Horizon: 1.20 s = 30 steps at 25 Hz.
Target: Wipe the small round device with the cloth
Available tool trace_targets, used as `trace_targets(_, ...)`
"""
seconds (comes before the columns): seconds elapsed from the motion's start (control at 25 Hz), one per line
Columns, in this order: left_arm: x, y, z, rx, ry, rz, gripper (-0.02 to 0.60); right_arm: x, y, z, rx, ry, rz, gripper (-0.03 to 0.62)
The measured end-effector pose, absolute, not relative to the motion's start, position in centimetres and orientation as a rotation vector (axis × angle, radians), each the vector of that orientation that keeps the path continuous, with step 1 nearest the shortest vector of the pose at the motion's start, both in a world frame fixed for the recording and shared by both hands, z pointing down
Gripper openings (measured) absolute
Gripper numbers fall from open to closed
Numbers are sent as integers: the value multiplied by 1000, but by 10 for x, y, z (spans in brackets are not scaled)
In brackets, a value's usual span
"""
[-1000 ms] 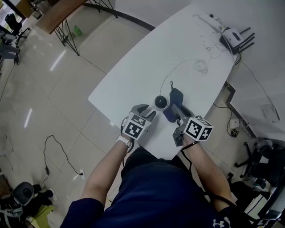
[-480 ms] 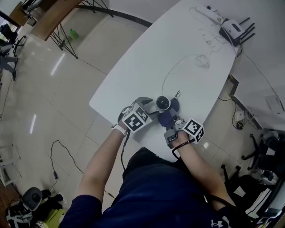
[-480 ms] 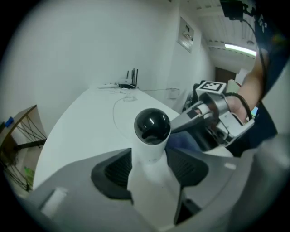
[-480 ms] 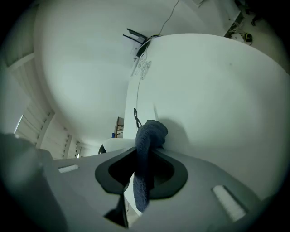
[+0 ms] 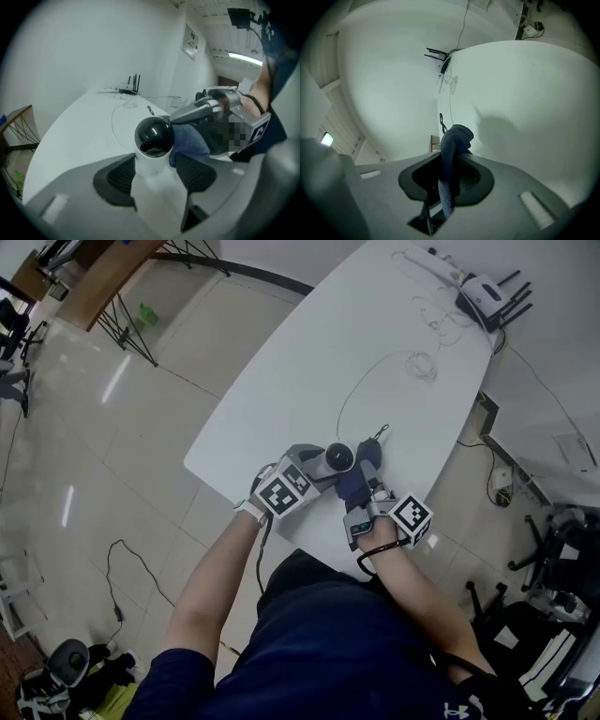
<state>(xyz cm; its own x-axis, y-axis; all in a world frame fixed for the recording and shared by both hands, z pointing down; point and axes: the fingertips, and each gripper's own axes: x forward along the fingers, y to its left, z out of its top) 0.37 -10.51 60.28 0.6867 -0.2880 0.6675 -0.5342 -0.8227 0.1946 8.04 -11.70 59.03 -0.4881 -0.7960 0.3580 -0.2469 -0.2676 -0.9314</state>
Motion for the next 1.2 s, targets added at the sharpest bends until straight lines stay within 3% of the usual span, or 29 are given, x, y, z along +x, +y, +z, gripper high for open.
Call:
trace_targets(0.28,7,-104,602,2494,-659,855,276,59,-139,518,-1234,2062,-1575,74)
trace_targets(0.64,2,-87,605,2416,-726,801,273,6,-116,518,-1241,3078,-1114,74)
trace_targets(1.08,-42,-68,538,2193,-966,156,247,-8,-104,494,-739,3152,-1190,74)
trace_targets(1.2,-42,-72,509,2177,-891,-74,284,-14,-96,470,-466,3064,-1266,74)
